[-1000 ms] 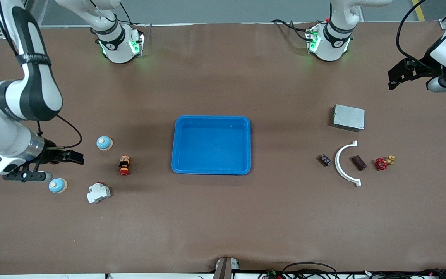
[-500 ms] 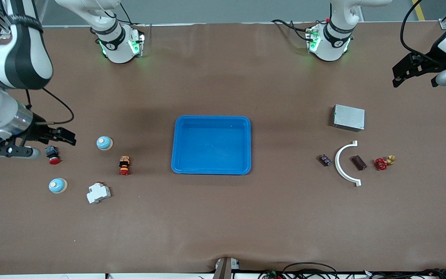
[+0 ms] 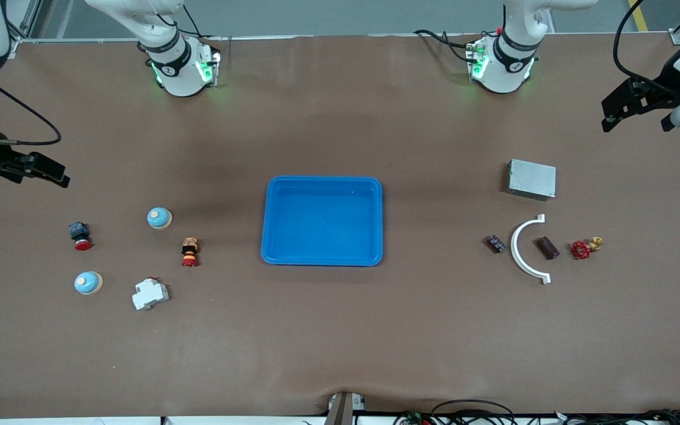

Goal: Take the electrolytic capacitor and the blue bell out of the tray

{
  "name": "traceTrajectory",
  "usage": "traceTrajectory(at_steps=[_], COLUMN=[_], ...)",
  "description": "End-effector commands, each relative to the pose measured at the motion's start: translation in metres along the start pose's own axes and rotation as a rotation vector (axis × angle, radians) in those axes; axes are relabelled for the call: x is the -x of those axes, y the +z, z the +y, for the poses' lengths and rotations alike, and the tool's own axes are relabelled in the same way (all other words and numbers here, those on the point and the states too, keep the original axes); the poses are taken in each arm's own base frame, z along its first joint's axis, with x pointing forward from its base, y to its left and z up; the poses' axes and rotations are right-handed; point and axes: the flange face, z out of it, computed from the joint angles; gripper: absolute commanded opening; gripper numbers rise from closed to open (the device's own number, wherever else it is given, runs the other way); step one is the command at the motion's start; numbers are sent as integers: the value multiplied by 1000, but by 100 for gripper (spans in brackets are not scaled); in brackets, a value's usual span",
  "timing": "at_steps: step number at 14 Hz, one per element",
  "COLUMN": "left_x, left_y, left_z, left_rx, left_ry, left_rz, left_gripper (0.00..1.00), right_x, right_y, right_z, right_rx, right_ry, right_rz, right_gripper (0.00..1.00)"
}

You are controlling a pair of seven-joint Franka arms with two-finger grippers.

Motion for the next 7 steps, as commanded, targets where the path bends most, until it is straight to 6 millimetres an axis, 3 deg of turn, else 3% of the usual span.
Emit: traceTrajectory(at_steps=[1, 7], left_x=[2, 3], left_y=[-7, -8], left_z=[-3, -4], left_rx=[11, 7], left_ry=[12, 10], left_rz=[-1, -1], left_gripper=[100, 100], right_x=[0, 12], right_y=[-16, -32], right_z=[11, 25], right_rx=[17, 17], right_ry=[-1, -20], right_rz=[4, 13], right_gripper=[100, 100])
